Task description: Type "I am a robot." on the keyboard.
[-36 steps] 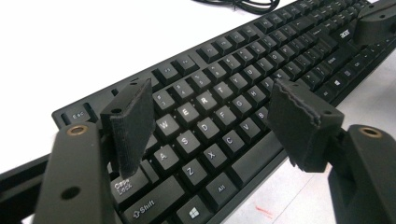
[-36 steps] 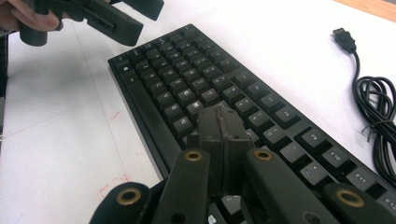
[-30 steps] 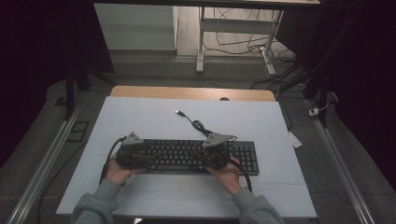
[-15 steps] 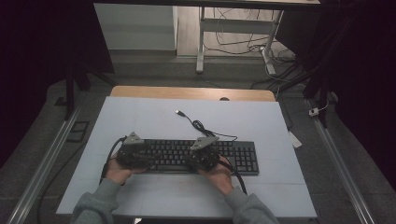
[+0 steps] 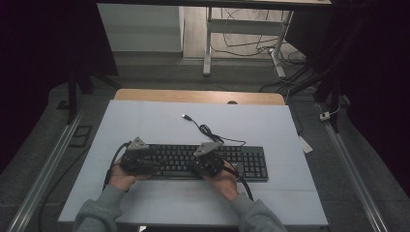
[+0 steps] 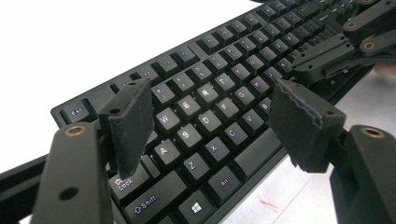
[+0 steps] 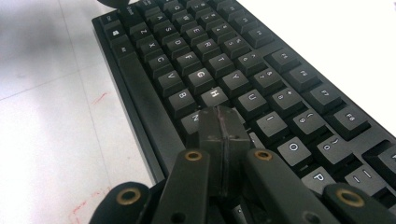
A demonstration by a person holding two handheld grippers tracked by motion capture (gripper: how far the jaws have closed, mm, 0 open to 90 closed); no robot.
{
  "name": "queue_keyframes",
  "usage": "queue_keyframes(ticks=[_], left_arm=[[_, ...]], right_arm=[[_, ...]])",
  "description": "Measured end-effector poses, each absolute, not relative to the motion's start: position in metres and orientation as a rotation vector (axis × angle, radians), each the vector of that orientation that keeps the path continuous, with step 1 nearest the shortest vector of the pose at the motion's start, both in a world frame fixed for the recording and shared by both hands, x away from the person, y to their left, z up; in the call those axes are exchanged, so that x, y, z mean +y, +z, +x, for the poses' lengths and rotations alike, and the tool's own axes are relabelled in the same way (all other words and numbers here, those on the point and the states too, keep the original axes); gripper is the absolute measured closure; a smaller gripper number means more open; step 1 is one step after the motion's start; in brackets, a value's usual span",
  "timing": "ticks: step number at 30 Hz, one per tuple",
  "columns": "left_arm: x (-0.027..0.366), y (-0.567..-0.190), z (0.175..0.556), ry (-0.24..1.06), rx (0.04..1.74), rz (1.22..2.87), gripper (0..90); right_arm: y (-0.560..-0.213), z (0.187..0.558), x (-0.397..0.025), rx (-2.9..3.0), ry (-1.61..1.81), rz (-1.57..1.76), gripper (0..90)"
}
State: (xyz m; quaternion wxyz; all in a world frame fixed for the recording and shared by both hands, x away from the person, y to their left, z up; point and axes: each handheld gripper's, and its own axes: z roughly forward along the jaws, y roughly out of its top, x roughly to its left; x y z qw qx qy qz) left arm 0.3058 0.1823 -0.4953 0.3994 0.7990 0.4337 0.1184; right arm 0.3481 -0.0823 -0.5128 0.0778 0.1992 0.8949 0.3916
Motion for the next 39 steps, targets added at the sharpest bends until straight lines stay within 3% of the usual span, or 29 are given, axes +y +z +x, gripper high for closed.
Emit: queue_keyframes(ticks=[11,23,33,39], left_arm=[[0.181,-0.496,0.306,0.298,1.097,2.028,30.3],[0.183,-0.496,0.306,0.304,1.106,2.019,30.3],[0.183,-0.495,0.306,0.310,1.100,2.012,30.4],[0.184,-0.495,0.307,0.312,1.109,2.009,30.5]], right_arm=[[-0.518,0.349,-0.080,2.696,1.148,0.597,89.6],[-0.498,0.342,-0.100,2.599,1.275,0.621,89.4],[-0.493,0.341,-0.144,2.525,1.284,0.731,59.2],[-0.494,0.340,-0.164,2.491,1.288,0.765,52.4]])
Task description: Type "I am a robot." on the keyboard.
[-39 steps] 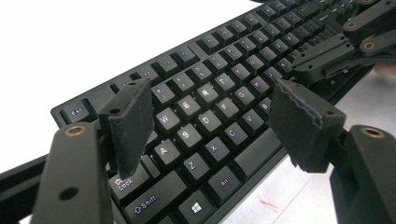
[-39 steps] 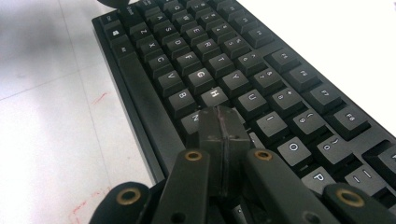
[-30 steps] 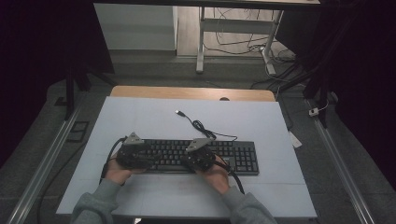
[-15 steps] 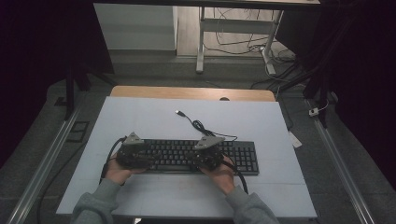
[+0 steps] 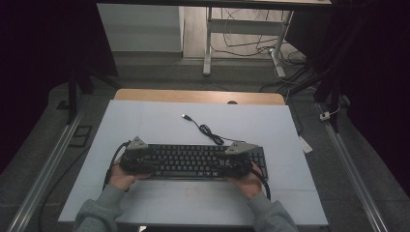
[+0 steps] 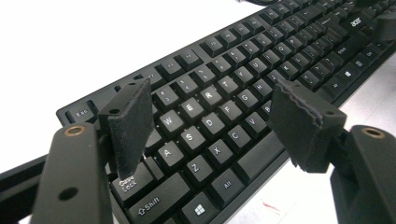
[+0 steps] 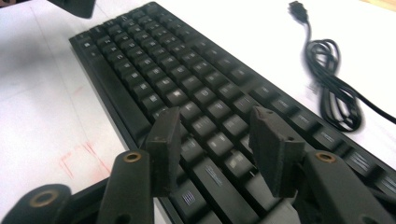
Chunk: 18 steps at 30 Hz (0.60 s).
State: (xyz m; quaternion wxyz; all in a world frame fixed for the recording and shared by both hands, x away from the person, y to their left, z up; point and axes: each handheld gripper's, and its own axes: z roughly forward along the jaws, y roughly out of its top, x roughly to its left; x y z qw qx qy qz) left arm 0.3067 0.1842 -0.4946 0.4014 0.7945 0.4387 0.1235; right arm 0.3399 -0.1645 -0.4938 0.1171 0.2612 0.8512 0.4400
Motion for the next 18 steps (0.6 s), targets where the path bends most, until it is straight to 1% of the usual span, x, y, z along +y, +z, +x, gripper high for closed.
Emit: queue_keyframes(ticks=[18], left_arm=[[0.191,-0.495,0.309,0.316,1.118,2.001,31.2]], right_arm=[[-0.495,0.331,-0.228,2.396,1.274,0.848,50.5]])
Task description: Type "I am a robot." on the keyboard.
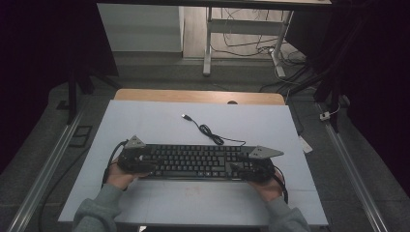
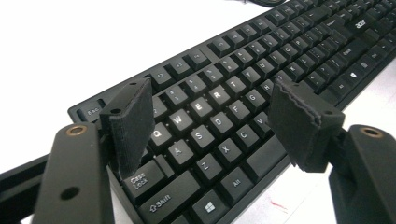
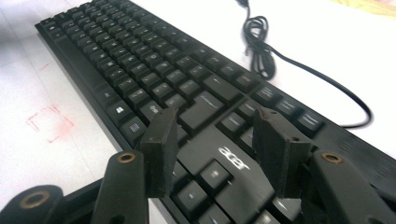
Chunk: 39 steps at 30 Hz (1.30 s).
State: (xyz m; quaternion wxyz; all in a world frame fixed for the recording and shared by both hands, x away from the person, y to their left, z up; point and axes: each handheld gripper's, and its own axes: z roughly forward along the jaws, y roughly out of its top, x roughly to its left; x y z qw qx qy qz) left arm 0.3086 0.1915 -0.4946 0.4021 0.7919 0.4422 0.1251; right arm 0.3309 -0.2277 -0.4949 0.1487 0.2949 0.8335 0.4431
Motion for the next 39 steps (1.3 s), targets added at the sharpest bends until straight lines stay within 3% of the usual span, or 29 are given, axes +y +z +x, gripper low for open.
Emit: queue_keyframes(ticks=[12,24,29,39], left_arm=[[0.193,-0.495,0.310,0.331,1.127,1.995,31.8],[0.189,-0.494,0.310,0.313,1.102,1.980,38.7],[0.184,-0.494,0.309,0.294,1.069,1.982,50.6],[0.175,-0.491,0.304,0.277,1.002,1.981,88.4]], right_arm=[[-0.498,0.329,-0.236,2.403,1.267,0.851,50.6],[-0.498,0.328,-0.234,2.410,1.264,0.838,50.9],[-0.498,0.329,-0.234,2.413,1.258,0.834,50.9],[-0.499,0.330,-0.233,2.420,1.244,0.837,50.8]])
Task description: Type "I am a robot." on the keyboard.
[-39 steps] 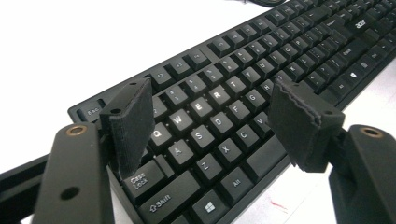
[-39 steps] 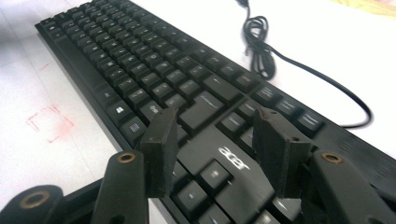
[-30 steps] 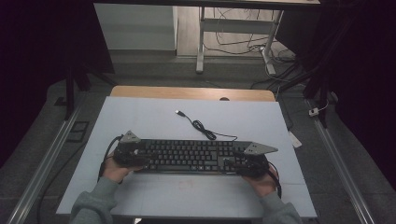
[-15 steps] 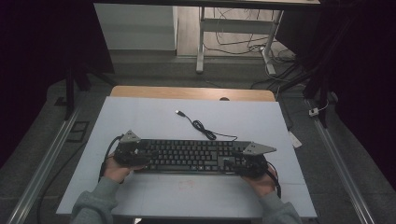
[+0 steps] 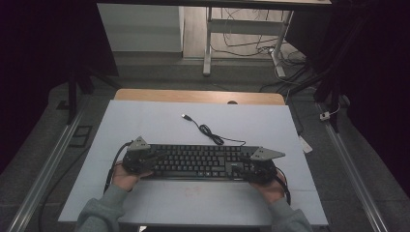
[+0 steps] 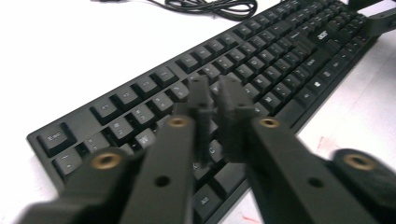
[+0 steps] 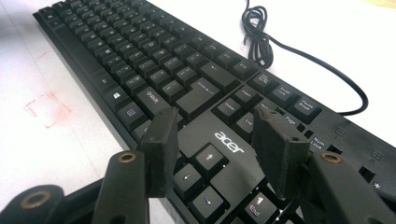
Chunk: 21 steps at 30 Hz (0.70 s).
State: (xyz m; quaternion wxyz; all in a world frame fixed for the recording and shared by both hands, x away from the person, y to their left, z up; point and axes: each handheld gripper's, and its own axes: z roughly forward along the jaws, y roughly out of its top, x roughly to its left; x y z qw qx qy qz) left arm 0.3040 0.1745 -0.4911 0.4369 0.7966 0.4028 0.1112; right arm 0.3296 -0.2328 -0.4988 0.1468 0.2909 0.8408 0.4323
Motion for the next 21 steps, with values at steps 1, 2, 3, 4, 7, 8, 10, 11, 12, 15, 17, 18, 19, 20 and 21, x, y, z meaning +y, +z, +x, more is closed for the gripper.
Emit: queue_keyframes(ticks=[1,2,3,4,7,8,10,11,12,15,17,18,19,20,21], left_arm=[[0.173,-0.491,0.304,0.270,0.995,1.986,88.5],[0.170,-0.491,0.303,0.264,0.986,1.992,88.6],[0.168,-0.491,0.303,0.259,0.978,1.998,88.6],[0.165,-0.492,0.302,0.252,0.970,2.004,88.7],[0.155,-0.494,0.301,0.238,0.942,2.039,88.7],[0.152,-0.495,0.301,0.235,0.937,2.047,88.7],[0.147,-0.497,0.301,0.236,0.928,2.066,88.7],[0.145,-0.498,0.301,0.237,0.923,2.075,88.7],[0.144,-0.498,0.301,0.231,0.921,2.080,88.6],[0.136,-0.503,0.300,0.224,0.905,2.114,88.6],[0.132,-0.505,0.300,0.224,0.894,2.142,88.6],[0.130,-0.507,0.300,0.220,0.895,2.149,88.6],[0.129,-0.508,0.300,0.213,0.894,2.155,88.6],[0.128,-0.509,0.300,0.209,0.889,2.165,88.6],[0.126,-0.510,0.300,0.205,0.889,2.172,88.6]], right_arm=[[-0.499,0.330,-0.233,2.420,1.239,0.839,50.8],[-0.499,0.330,-0.233,2.418,1.240,0.842,50.8],[-0.499,0.330,-0.233,2.416,1.239,0.842,50.8],[-0.498,0.330,-0.233,2.414,1.239,0.841,50.8],[-0.498,0.330,-0.233,2.413,1.240,0.845,50.8],[-0.499,0.330,-0.233,2.413,1.236,0.846,50.8],[-0.499,0.330,-0.233,2.416,1.233,0.847,50.8],[-0.499,0.330,-0.233,2.416,1.232,0.848,50.8],[-0.499,0.330,-0.233,2.415,1.231,0.850,50.8],[-0.499,0.330,-0.233,2.416,1.230,0.852,50.8],[-0.500,0.330,-0.233,2.417,1.225,0.852,50.8],[-0.500,0.330,-0.232,2.415,1.223,0.852,50.8],[-0.500,0.331,-0.232,2.417,1.231,0.850,50.7],[-0.500,0.331,-0.232,2.416,1.231,0.851,50.6],[-0.500,0.331,-0.232,2.417,1.227,0.851,50.6]])
